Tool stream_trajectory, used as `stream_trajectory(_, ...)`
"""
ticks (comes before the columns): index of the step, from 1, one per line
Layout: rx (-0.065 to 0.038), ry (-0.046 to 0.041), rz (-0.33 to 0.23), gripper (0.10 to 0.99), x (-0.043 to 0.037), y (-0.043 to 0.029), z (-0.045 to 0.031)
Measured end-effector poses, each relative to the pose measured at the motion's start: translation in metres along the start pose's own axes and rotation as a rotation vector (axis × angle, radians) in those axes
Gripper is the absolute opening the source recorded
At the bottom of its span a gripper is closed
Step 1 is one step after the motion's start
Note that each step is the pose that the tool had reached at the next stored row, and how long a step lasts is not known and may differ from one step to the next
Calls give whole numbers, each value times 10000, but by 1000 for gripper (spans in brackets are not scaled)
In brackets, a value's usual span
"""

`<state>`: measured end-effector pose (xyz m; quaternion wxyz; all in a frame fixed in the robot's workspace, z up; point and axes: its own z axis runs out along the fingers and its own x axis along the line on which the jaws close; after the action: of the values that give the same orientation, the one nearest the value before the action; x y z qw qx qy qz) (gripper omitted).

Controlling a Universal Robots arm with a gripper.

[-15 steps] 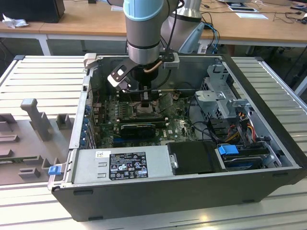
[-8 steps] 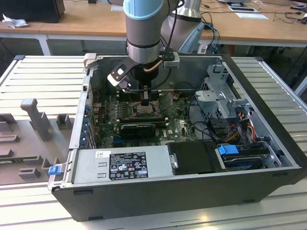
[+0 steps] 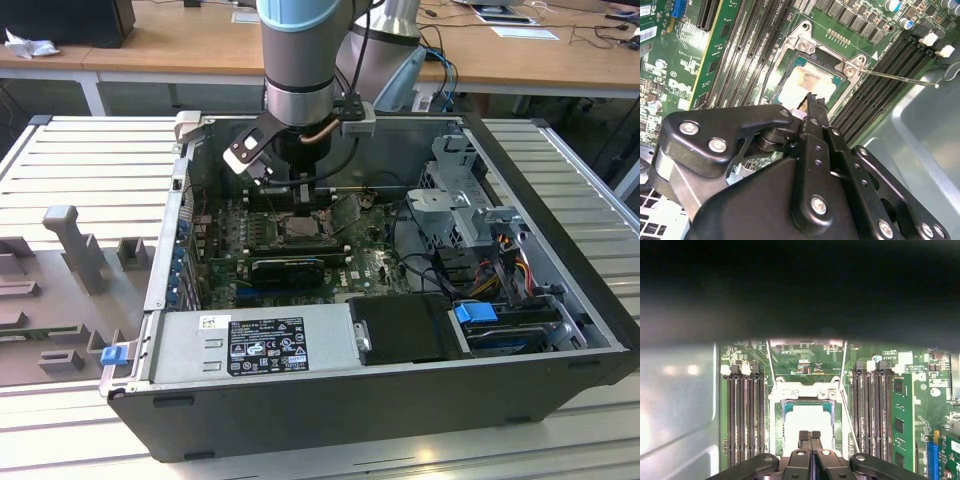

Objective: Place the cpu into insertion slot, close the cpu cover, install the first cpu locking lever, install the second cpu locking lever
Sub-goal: 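Place the cpu into insertion slot, then close the cpu cover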

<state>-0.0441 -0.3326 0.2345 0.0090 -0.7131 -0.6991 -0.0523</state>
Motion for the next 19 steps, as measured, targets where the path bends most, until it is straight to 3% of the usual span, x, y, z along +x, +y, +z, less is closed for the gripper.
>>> stream_trajectory(5,-1,-4,0,106,4,3,-42)
stream_trajectory(10,27,-6,13,106,-5,123,-36)
stream_trajectory(19,27,-7,13,106,3,154,-120)
